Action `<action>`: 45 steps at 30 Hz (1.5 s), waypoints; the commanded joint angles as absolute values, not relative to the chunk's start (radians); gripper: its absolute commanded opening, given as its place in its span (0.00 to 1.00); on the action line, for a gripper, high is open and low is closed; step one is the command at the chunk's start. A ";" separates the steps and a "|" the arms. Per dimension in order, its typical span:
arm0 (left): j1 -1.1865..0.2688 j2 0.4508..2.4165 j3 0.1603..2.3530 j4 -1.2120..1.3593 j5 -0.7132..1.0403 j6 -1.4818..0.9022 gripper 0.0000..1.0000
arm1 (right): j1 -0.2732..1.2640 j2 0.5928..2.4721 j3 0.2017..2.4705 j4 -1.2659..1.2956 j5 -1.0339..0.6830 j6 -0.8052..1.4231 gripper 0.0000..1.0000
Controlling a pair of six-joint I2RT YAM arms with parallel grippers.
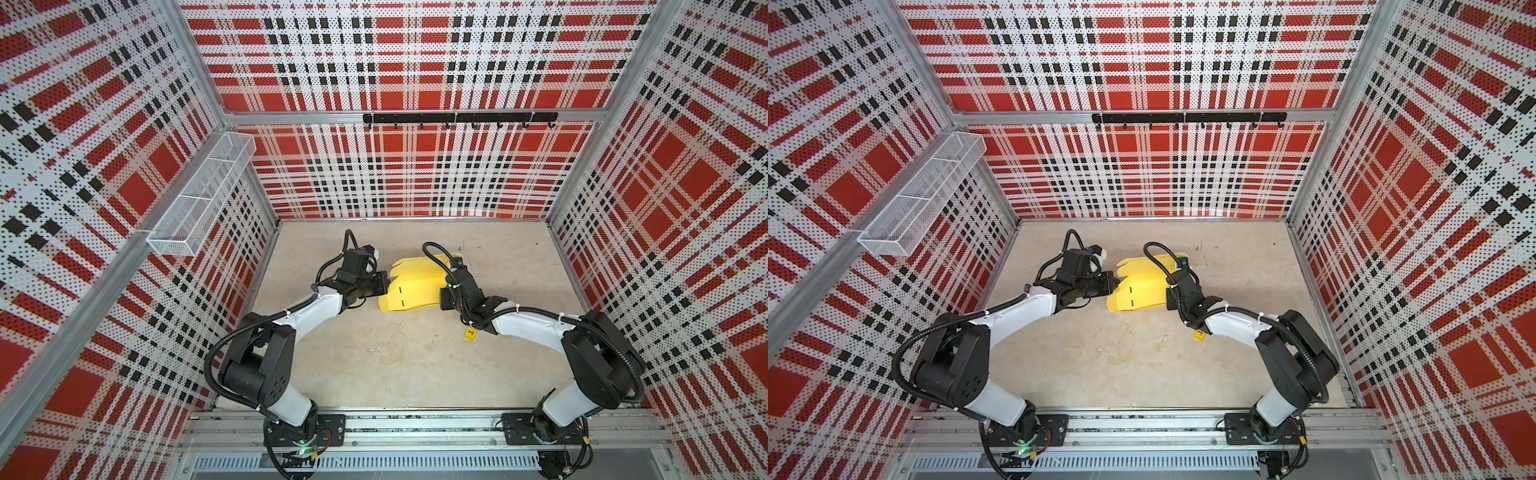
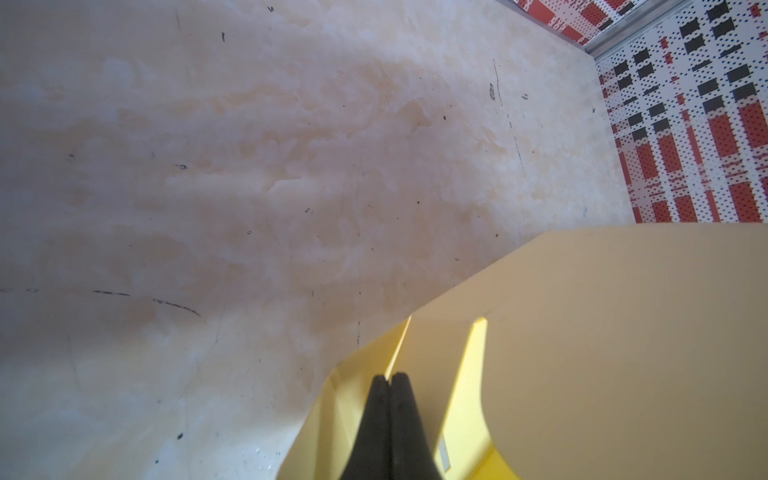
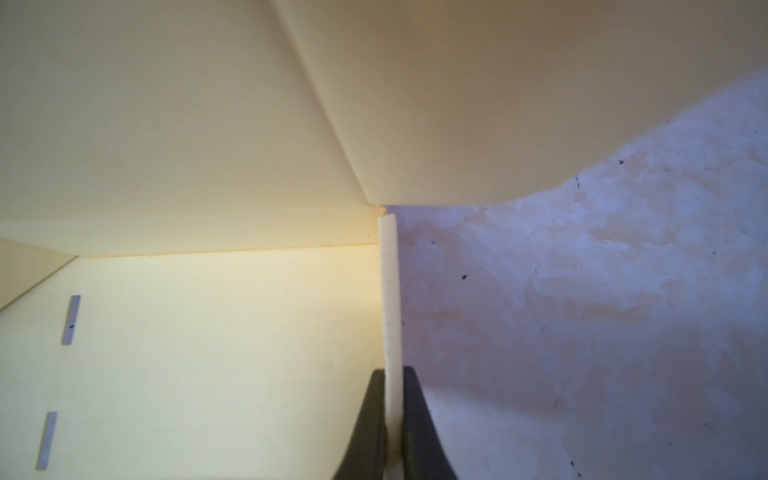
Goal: Fold the paper box
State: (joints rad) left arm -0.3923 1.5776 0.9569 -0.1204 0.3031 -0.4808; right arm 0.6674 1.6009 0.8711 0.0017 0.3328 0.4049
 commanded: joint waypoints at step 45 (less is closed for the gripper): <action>-0.371 1.558 1.008 -0.081 0.428 -0.563 0.00 | 0.632 1.598 0.859 0.074 0.326 0.483 0.05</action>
